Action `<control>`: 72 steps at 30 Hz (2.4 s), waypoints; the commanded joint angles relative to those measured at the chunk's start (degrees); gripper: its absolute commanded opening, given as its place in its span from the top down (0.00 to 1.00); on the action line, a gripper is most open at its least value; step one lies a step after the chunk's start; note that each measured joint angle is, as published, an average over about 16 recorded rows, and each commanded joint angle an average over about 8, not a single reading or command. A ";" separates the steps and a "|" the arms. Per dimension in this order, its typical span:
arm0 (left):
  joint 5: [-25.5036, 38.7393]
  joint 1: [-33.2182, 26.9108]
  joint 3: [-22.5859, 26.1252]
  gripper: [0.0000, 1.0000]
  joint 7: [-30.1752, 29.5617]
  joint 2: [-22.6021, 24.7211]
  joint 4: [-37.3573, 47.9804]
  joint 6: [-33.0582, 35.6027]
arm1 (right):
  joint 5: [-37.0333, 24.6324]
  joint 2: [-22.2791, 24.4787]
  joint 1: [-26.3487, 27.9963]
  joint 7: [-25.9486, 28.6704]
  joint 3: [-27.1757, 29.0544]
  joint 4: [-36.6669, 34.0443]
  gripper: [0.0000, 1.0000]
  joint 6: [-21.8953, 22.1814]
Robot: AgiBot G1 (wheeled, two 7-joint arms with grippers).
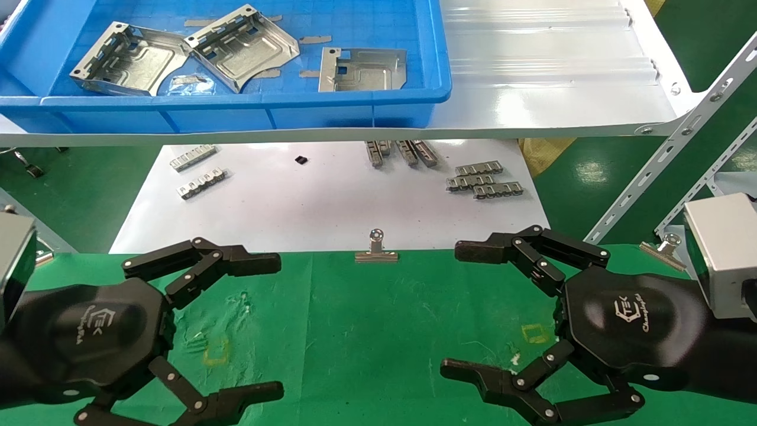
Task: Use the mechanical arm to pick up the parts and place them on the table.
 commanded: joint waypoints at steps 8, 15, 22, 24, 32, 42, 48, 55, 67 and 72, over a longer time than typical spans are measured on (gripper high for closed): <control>0.00 0.00 0.00 0.00 0.00 0.00 0.00 0.00 | 0.00 0.00 0.00 0.00 0.00 0.00 0.00 0.00; 0.00 0.00 0.00 0.00 0.00 0.00 0.00 0.00 | 0.00 0.00 0.00 0.00 0.00 0.00 0.00 0.00; 0.00 0.00 0.00 0.00 0.00 0.00 0.00 0.00 | 0.00 0.00 0.00 0.00 0.00 0.00 0.40 0.00; 0.00 0.00 0.00 0.00 0.00 0.00 0.00 0.00 | 0.00 0.00 0.00 0.00 0.00 0.00 0.65 0.00; 0.00 0.00 0.00 0.00 0.00 0.00 0.00 0.00 | 0.00 0.00 0.00 0.00 0.00 0.00 1.00 0.00; 0.00 0.00 0.00 0.00 0.00 0.00 0.00 0.00 | 0.00 0.00 0.00 0.00 0.00 0.00 1.00 0.00; 0.00 0.00 0.00 0.00 0.00 0.00 0.00 0.00 | 0.00 0.00 0.00 0.00 0.00 0.00 1.00 0.00; 0.00 0.00 0.00 0.00 0.00 0.00 0.00 0.00 | 0.00 0.00 0.00 0.00 0.00 0.00 1.00 0.00; 0.00 0.00 0.00 0.00 0.00 0.00 0.00 0.00 | 0.00 0.00 0.00 0.00 0.00 0.00 1.00 0.00; 0.00 0.00 0.00 0.00 0.00 0.00 0.00 0.00 | 0.00 0.00 0.00 0.00 0.00 0.00 1.00 0.00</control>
